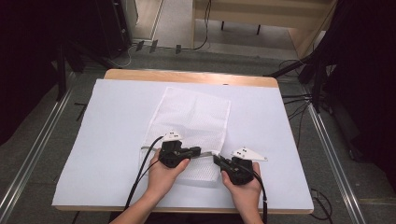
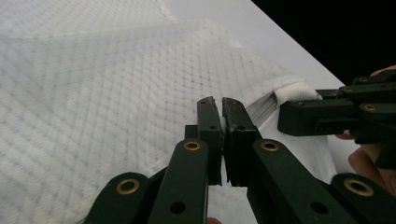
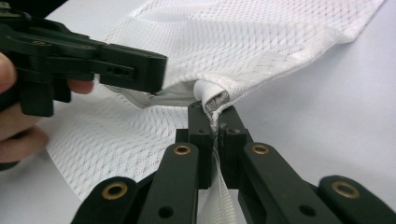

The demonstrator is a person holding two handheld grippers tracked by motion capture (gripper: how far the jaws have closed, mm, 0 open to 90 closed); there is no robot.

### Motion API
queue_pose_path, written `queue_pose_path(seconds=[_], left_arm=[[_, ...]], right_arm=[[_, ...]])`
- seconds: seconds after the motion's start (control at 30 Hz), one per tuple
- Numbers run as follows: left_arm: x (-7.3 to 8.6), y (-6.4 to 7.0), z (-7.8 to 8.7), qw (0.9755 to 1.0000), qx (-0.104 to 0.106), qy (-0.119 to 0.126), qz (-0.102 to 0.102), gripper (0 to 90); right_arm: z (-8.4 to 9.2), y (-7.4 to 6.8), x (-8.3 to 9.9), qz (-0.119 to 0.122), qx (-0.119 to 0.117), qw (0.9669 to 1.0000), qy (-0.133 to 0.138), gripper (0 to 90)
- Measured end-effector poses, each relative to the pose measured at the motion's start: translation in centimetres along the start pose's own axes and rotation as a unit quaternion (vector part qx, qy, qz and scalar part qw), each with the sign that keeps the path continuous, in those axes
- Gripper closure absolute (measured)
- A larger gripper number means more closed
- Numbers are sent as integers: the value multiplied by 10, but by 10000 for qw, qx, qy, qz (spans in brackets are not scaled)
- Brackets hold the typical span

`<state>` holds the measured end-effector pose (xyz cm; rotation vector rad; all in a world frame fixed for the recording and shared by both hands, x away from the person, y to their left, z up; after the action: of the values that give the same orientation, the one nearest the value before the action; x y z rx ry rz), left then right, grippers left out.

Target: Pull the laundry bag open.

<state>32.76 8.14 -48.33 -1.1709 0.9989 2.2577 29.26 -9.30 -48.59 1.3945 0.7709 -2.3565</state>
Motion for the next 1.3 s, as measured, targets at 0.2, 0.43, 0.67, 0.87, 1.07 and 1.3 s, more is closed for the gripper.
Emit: queue_pose_path(seconds=[0.2, 0.43, 0.67, 0.87, 1.07, 1.3], left_arm=[[2, -14, 12, 9999, -149, 54, 60, 882], [4, -30, 37, 9991, -411, 130, -60, 882], [5, -60, 77, 9973, -675, 270, 94, 882], [7, -68, 95, 9963, -768, 354, 121, 883], [10, -77, 111, 9956, -863, 367, 84, 882], [15, -84, 121, 9950, -940, 329, 66, 882]], right_arm=[[3, 4, -2, 117, 195, 9997, 0, 882], [4, 10, -2, 206, 378, 9991, -45, 882], [9, 19, -6, 277, 536, 9982, -9, 882], [9, 21, -7, 334, 622, 9975, -1, 882], [11, 25, -7, 379, 722, 9967, -8, 882], [11, 26, -7, 484, 745, 9960, -18, 882]])
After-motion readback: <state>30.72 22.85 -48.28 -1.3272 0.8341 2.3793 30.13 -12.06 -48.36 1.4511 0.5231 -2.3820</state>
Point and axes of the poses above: each handheld gripper's, and its own axes: z roughly backward along the jaws, x roughly out of its underside, y roughly to its right, the point moved 5 cm from there along -z, roughly forward along the jaws, and after that the axes turned 10 degrees about y, right-handed, at the moved point
